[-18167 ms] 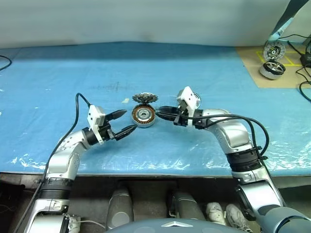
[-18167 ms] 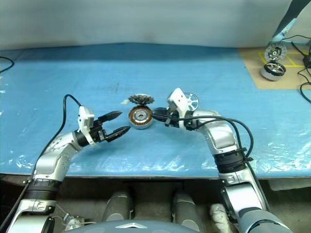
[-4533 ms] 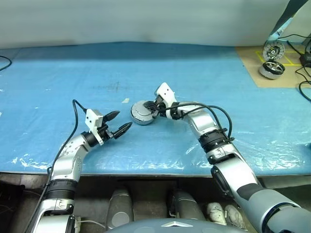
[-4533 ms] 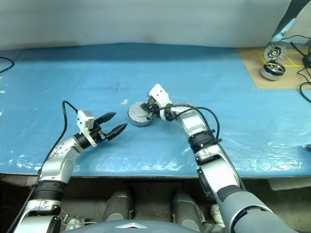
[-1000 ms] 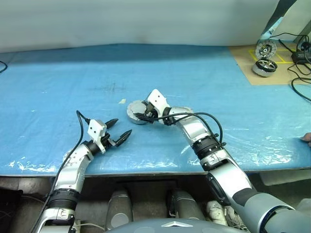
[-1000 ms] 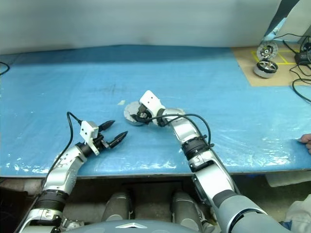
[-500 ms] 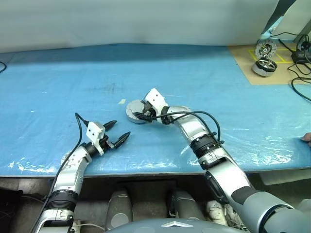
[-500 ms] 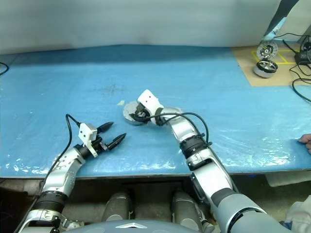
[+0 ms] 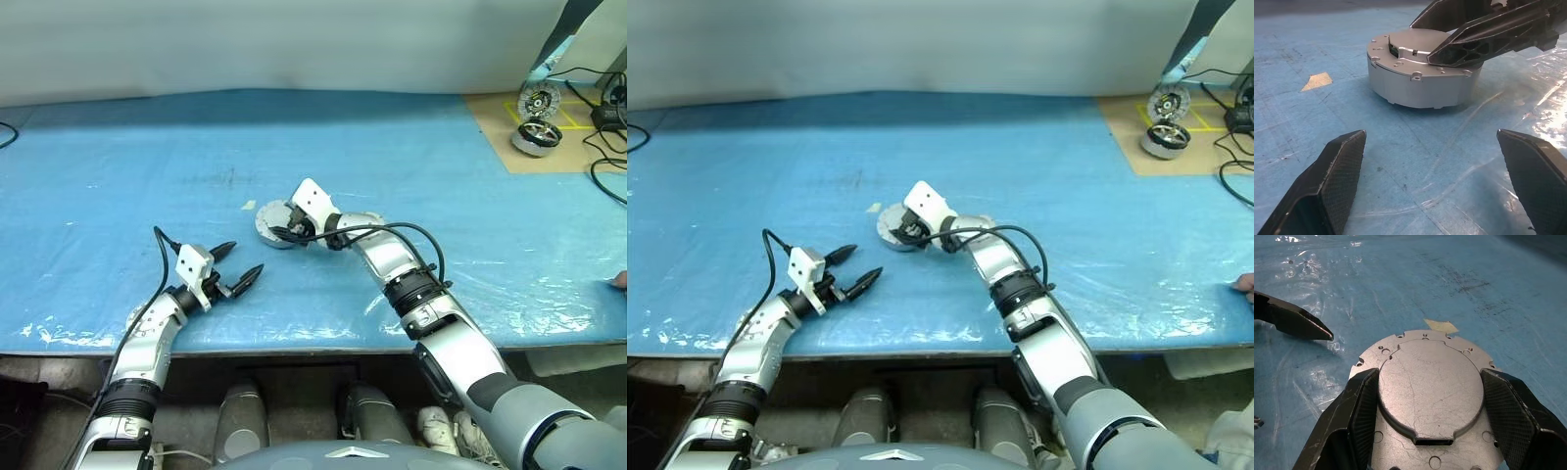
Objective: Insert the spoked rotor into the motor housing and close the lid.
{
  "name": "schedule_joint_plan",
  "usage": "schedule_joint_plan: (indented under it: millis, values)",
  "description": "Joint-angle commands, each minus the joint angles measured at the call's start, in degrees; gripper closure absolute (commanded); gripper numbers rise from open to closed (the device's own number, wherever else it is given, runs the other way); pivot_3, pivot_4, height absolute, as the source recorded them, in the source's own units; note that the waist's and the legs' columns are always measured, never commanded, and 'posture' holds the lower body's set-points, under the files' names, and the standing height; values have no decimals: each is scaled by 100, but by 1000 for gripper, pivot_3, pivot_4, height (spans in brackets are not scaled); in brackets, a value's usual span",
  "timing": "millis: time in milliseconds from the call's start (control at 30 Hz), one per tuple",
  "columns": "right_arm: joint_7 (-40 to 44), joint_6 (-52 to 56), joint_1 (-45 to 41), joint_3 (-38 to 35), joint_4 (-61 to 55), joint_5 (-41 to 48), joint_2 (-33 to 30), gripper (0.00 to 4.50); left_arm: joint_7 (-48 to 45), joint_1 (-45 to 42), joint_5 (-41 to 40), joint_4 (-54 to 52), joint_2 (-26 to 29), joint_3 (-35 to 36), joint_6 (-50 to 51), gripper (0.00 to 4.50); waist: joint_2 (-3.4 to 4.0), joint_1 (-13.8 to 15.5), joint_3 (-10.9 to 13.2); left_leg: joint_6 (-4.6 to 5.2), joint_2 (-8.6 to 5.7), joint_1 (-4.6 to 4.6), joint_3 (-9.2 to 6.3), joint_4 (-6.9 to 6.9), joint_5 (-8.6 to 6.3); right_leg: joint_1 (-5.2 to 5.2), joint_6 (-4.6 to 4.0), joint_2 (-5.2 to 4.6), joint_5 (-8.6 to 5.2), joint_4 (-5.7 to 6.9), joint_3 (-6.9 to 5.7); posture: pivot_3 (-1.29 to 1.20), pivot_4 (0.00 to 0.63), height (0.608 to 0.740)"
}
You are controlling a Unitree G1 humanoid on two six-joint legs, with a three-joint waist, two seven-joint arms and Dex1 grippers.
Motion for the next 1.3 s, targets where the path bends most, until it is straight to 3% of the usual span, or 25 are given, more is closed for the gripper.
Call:
schedule_joint_plan:
  millis: [33,400,600,700,1067,1300]
  values:
    - [60,346,241,170,288,-236,-177,1574,-30,-84,4,43,1,30,-99,0,1,7,-1,0,0,0,0,-3,0,6,0,0,0,-11,-3,0,150,740]
    - [-264,735,106,326,628,-417,-37,1574,-24,-177,-121,-26,-56,96,-59,0,14,-3,-11,2,2,36,1,-14,-2,37,1,-2,0,-21,-4,0,150,740]
    - [-153,717,174,293,532,-368,-146,1574,194,-573,-799,-861,-108,330,848,0,14,3,-11,21,1,47,2,-32,-13,40,1,-6,0,-22,-4,0,150,740]
    - [-122,740,204,256,468,-339,-181,1574,168,-910,-920,-668,-92,448,934,584,18,1,-14,20,-1,47,4,-32,-12,41,1,-6,0,-23,-5,0,150,740]
    - [-127,861,330,192,239,-315,-226,1574,-213,-1546,-160,1007,-55,232,97,4485,42,26,-31,0,-3,39,8,-42,0,42,8,-6,-4,-48,-6,0,150,740]
    - [-115,916,397,187,109,-300,-239,1574,-536,-1912,-25,1570,-194,128,-290,4485,40,46,-32,0,-7,38,8,-50,0,43,11,-14,-6,-55,-7,0,150,740]
